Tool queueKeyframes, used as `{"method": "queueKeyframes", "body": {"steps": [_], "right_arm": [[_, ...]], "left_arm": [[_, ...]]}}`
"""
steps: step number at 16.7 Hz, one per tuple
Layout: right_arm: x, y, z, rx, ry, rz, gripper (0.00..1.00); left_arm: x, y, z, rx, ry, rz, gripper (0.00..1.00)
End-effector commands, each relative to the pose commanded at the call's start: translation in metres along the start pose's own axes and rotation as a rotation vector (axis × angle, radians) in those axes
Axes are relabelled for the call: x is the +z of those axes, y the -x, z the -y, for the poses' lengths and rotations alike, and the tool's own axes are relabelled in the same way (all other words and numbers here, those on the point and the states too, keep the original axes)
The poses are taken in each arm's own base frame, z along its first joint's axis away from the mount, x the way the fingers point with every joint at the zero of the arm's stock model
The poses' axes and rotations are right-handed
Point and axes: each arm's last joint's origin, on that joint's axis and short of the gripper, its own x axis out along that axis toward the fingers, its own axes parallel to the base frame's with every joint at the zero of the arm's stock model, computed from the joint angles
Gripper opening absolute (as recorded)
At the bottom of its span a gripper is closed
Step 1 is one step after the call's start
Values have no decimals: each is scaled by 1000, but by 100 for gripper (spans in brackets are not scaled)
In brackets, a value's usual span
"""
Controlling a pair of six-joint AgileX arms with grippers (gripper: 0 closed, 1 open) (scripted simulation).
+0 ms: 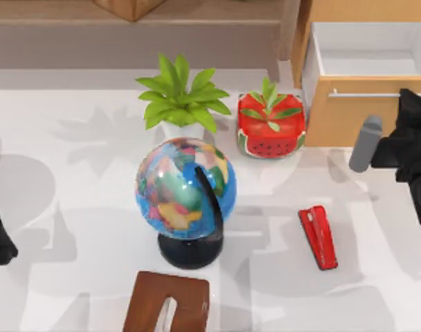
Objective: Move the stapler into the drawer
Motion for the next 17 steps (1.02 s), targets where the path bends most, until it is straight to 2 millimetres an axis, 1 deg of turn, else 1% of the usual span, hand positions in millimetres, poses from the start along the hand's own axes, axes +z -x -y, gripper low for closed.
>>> {"method": "queueKeyframes", "body": {"steps": [2, 4, 9, 11, 13, 16, 17], "right_arm": [[0, -1, 0, 1, 1, -1, 0], [0, 7, -1, -1, 0, -1, 0], [1, 46, -1, -1, 0, -1, 0], [0, 58, -1, 0, 1, -1, 0], [0, 62, -1, 1, 1, 0, 0], [0, 62, -1, 1, 1, 0, 0], [0, 62, -1, 1, 1, 0, 8]], "left_arm": [[0, 0, 0, 0, 0, 0, 100], [0, 0, 0, 0, 0, 0, 100], [0, 0, 0, 0, 0, 0, 100], [0, 0, 0, 0, 0, 0, 100], [0, 0, 0, 0, 0, 0, 100], [0, 0, 0, 0, 0, 0, 100], [0, 0, 0, 0, 0, 0, 100]]}}
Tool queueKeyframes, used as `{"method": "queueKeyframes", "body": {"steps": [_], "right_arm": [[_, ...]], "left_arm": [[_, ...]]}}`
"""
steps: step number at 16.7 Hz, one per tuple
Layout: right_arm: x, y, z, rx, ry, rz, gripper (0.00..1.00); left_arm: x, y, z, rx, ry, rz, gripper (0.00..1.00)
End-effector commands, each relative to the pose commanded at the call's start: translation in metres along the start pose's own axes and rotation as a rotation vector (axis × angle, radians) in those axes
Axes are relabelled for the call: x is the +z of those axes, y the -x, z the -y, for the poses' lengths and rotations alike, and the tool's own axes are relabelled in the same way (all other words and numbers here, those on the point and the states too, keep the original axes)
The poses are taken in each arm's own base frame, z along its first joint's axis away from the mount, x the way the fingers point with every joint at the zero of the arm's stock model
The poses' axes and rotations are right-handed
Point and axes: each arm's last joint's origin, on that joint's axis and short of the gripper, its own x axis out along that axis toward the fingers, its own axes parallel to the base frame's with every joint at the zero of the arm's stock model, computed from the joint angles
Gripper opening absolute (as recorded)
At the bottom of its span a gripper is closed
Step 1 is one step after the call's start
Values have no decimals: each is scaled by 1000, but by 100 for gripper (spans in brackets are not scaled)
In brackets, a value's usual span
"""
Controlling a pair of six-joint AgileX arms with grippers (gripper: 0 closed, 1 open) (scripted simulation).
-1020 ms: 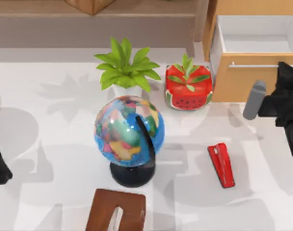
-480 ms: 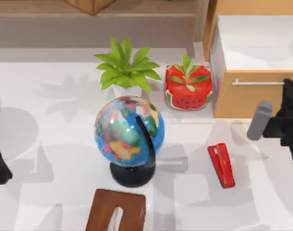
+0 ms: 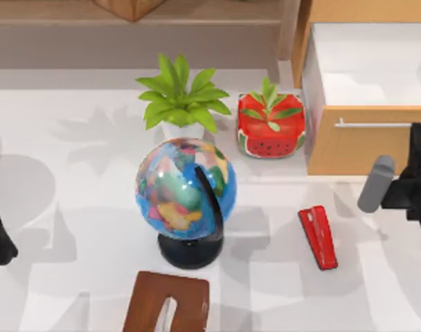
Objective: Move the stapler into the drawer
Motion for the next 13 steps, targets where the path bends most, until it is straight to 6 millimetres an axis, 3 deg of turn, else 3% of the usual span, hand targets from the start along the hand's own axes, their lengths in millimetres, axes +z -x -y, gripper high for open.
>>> {"method": "queueKeyframes", "body": {"steps": [12, 13], "right_arm": [[0, 0, 0, 0, 0, 0, 98], [0, 0, 0, 0, 0, 0, 100]], "left_arm": [[0, 0, 0, 0, 0, 0, 100], [0, 0, 0, 0, 0, 0, 100]]}}
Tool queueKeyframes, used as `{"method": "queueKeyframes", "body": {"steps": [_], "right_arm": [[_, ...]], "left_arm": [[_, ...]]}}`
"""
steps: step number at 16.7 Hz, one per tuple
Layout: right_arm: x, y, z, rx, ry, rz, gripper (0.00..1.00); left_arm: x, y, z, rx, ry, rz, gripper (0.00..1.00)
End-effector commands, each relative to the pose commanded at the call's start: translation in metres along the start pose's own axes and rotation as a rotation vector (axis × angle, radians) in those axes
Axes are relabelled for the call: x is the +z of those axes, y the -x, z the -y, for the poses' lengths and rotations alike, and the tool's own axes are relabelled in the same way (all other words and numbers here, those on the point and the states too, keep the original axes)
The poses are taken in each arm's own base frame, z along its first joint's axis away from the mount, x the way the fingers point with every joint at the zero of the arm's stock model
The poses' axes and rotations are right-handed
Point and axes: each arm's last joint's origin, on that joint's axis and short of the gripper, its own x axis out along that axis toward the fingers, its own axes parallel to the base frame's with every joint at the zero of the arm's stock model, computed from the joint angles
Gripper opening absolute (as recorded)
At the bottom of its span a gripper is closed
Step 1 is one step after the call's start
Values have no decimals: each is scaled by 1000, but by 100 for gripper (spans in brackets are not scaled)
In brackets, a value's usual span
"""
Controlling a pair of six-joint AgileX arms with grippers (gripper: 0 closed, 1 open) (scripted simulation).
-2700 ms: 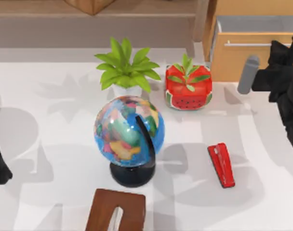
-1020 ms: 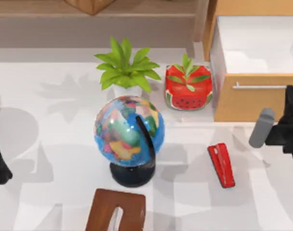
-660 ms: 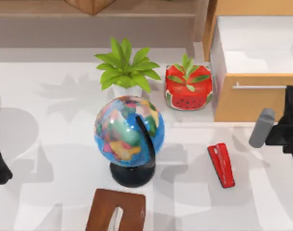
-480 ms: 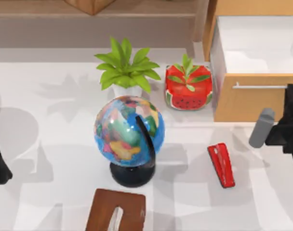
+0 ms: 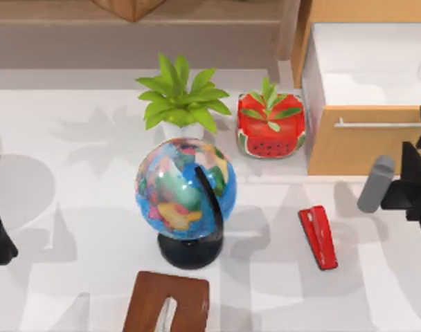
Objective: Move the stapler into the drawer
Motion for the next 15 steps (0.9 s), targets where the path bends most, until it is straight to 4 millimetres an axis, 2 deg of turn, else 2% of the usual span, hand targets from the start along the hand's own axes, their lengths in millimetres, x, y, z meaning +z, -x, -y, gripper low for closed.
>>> {"method": "queueKeyframes", "body": {"steps": [9, 15], "right_arm": [[0, 0, 0, -2, -1, -1, 100], [0, 19, 0, -2, -1, -1, 100]], "left_arm": [[0, 0, 0, 0, 0, 0, 100], [0, 0, 0, 0, 0, 0, 100]]}}
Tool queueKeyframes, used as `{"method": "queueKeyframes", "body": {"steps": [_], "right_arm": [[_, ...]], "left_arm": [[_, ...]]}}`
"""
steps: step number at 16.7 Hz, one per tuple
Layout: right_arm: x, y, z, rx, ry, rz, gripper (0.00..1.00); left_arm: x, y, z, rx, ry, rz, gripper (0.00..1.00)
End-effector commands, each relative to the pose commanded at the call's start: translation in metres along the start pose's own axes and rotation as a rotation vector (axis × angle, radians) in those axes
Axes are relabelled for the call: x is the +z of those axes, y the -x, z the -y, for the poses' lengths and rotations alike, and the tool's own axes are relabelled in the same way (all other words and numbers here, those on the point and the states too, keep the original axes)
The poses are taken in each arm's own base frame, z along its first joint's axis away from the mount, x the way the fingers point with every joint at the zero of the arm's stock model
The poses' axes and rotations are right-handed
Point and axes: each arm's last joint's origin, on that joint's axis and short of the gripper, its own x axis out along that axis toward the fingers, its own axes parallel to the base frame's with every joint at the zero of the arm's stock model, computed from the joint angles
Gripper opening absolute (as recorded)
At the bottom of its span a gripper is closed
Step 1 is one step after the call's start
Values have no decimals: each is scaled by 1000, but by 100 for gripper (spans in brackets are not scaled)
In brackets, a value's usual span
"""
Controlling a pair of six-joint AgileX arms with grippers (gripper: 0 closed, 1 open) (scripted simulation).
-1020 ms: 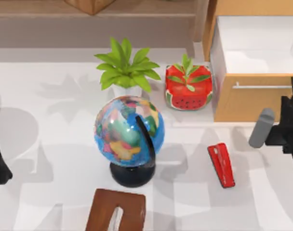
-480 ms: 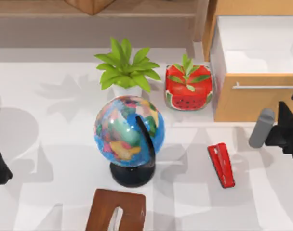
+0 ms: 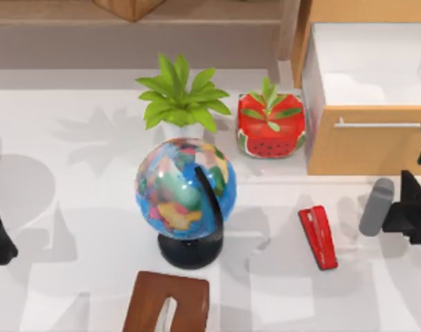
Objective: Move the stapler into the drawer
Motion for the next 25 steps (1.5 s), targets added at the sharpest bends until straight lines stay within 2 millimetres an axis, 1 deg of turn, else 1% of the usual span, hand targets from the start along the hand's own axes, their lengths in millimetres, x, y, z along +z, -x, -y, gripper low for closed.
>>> {"method": "queueKeyframes", "body": {"steps": [1, 2, 4, 6, 9, 12, 15, 18, 22, 25], "right_arm": [[0, 0, 0, 0, 0, 0, 100], [-1, 0, -12, 63, 24, -2, 100], [0, 0, -11, 59, 15, 6, 100], [8, -3, -6, 51, -27, 45, 100], [28, -11, 6, 66, -148, 143, 100], [53, -22, 21, 136, -310, 245, 100], [77, -37, 41, 260, -493, 300, 100], [97, -54, 68, 420, -682, 290, 100], [114, -70, 112, 651, -919, 180, 100], [121, -71, 142, 824, -1065, 35, 100]], "left_arm": [[0, 0, 0, 0, 0, 0, 100], [0, 0, 0, 0, 0, 0, 100], [0, 0, 0, 0, 0, 0, 100], [0, 0, 0, 0, 0, 0, 100], [0, 0, 0, 0, 0, 0, 100], [0, 0, 0, 0, 0, 0, 100], [0, 0, 0, 0, 0, 0, 100], [0, 0, 0, 0, 0, 0, 100], [0, 0, 0, 0, 0, 0, 100], [0, 0, 0, 0, 0, 0, 100]]}}
